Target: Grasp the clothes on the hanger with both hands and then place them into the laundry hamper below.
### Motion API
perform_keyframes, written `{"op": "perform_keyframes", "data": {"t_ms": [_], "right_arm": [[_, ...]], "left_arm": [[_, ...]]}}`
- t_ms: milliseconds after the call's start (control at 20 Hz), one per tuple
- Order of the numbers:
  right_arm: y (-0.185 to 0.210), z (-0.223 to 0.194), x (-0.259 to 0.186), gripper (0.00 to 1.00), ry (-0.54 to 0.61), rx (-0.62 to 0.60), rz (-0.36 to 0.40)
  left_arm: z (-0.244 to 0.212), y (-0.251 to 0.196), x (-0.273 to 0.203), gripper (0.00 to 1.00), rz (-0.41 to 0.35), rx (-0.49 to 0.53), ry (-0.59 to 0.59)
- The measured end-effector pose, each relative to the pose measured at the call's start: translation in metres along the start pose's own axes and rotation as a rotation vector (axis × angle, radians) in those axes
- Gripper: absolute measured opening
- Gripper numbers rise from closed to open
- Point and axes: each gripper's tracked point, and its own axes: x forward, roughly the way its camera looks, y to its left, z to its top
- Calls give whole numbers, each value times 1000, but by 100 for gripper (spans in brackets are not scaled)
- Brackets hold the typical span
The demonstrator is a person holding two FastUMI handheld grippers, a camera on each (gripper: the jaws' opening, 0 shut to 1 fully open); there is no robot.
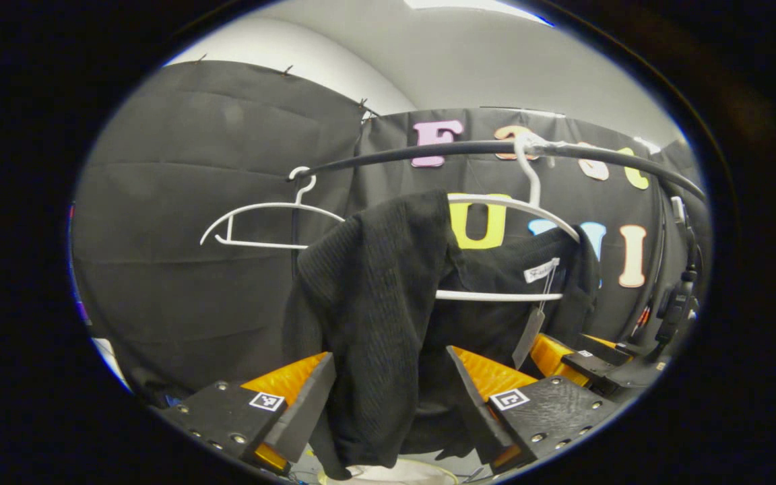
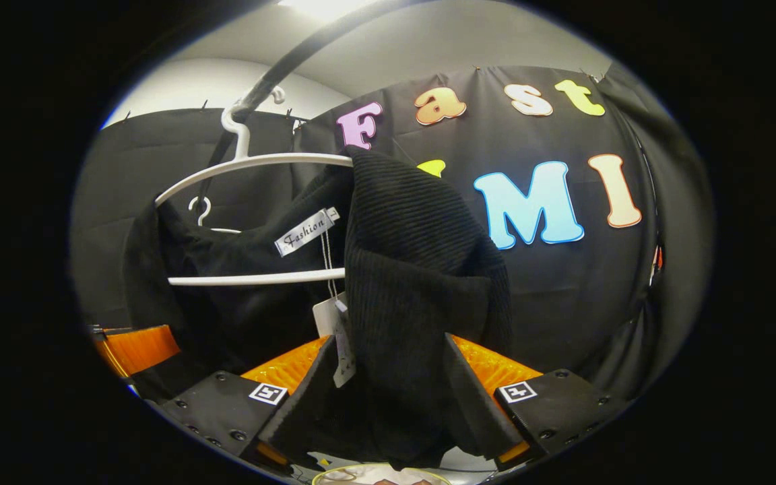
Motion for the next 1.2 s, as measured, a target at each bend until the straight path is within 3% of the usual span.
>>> {"op": "perform_keyframes", "data": {"t_ms": [550, 650, 700, 850, 900, 950, 1100, 1200], "right_arm": [[-17, -5, 29, 98, -33, -45, -56], [-17, -7, 35, 93, -25, -11, -48], [-14, -7, 41, 93, -22, -7, -39], [-13, -6, 46, 72, -30, -13, -28], [-14, -4, 43, 59, -32, -10, -29], [-16, -5, 44, 47, -33, 0, -29], [-15, 0, 41, 13, -54, 31, 6], [-11, -4, 43, 5, -26, 72, 78]], "left_arm": [[-2, -2, 39, 92, 51, -20, -18], [1, -4, 42, 94, 47, -16, -25], [3, 0, 43, 85, 70, -13, -34], [3, -1, 47, 60, 56, -23, -35], [3, -1, 47, 62, 49, -23, -33], [4, 6, 44, 48, 78, -23, -39], [5, 6, 33, 7, 37, -67, -41], [10, 3, 22, 2, -3, -125, -53]]}}
